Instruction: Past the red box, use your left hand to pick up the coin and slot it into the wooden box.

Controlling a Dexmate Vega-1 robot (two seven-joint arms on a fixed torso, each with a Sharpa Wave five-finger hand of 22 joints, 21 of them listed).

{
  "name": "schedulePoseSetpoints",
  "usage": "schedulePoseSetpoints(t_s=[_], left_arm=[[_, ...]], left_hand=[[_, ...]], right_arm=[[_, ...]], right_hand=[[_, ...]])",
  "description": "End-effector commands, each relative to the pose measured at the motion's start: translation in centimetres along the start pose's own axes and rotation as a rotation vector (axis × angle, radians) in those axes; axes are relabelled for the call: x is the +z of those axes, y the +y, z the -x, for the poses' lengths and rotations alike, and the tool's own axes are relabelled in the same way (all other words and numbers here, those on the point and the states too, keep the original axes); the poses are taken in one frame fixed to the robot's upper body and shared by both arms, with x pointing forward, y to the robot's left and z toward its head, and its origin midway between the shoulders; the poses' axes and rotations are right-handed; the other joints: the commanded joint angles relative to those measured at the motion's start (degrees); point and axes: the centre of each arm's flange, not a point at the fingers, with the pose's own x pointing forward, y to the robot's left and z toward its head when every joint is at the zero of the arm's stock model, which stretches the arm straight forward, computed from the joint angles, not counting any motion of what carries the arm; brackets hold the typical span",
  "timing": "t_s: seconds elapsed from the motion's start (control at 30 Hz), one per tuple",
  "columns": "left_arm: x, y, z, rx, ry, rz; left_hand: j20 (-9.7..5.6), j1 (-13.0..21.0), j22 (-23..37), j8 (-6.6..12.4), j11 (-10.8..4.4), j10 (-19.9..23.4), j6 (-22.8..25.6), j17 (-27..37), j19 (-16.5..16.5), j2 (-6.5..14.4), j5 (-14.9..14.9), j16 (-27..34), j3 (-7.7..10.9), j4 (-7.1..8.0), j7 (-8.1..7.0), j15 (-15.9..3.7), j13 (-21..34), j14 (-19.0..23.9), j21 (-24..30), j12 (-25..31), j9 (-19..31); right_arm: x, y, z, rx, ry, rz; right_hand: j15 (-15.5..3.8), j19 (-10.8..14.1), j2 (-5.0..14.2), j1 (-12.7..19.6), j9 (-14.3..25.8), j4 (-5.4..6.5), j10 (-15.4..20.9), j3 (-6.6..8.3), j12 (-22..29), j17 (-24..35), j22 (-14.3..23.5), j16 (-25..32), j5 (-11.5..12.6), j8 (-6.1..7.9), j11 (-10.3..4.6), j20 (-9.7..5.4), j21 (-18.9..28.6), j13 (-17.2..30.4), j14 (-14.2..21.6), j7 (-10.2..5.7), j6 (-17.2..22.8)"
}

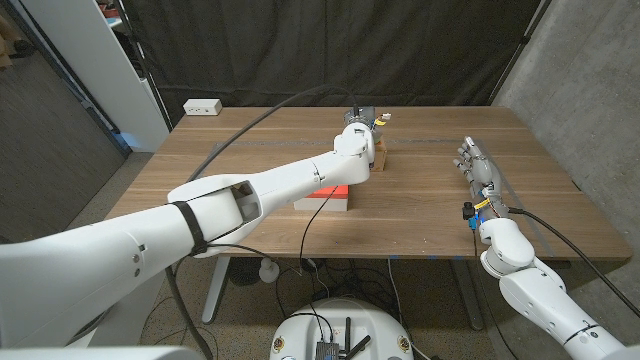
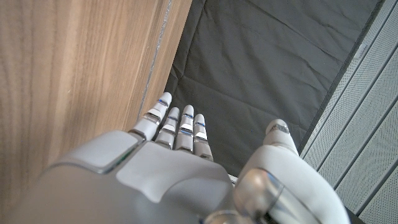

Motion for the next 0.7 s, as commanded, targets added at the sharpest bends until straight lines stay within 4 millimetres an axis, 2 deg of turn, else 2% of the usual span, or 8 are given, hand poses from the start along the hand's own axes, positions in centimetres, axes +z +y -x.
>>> schedulePoseSetpoints(t_s=[0.03, 0.7], left_arm=[[0.0, -0.7, -0.1, -0.014, 0.006, -0.002], [0.2, -1.7, -0.3, -0.056, 0.025, -0.018]], left_hand=[[-4.39, 0.68, 0.17, -0.08, -0.29, -0.01, 8.31, 0.13, -0.1, -0.17, 0.33, -0.05, -0.04, -0.07, 2.31, -0.21, 0.18, 0.15, 0.22, -0.07, -0.08], [-4.38, 0.58, -0.04, -0.41, -0.77, 0.24, 8.91, 0.37, -0.12, -0.47, 0.46, 0.02, -0.15, -0.03, 1.87, -0.22, -0.12, 0.18, 0.16, -0.32, -0.41]], right_arm=[[-0.1, 0.1, -0.2, 0.004, 0.004, -0.006], [-0.5, 0.3, -0.2, 0.009, 0.005, -0.013]], right_hand=[[-0.12, 0.45, 0.39, 0.12, 0.32, 0.05, 0.51, 0.3, 0.11, 0.15, 0.07, 0.22, 0.04, -0.09, -0.04, -0.23, 0.07, 0.28, 0.5, -0.06, 0.32], [-0.06, 0.54, 0.37, 0.1, 0.32, 0.05, 0.47, 0.31, 0.09, 0.14, 0.07, 0.23, 0.03, -0.07, -0.12, -0.14, 0.09, 0.28, 0.54, -0.11, 0.42]])
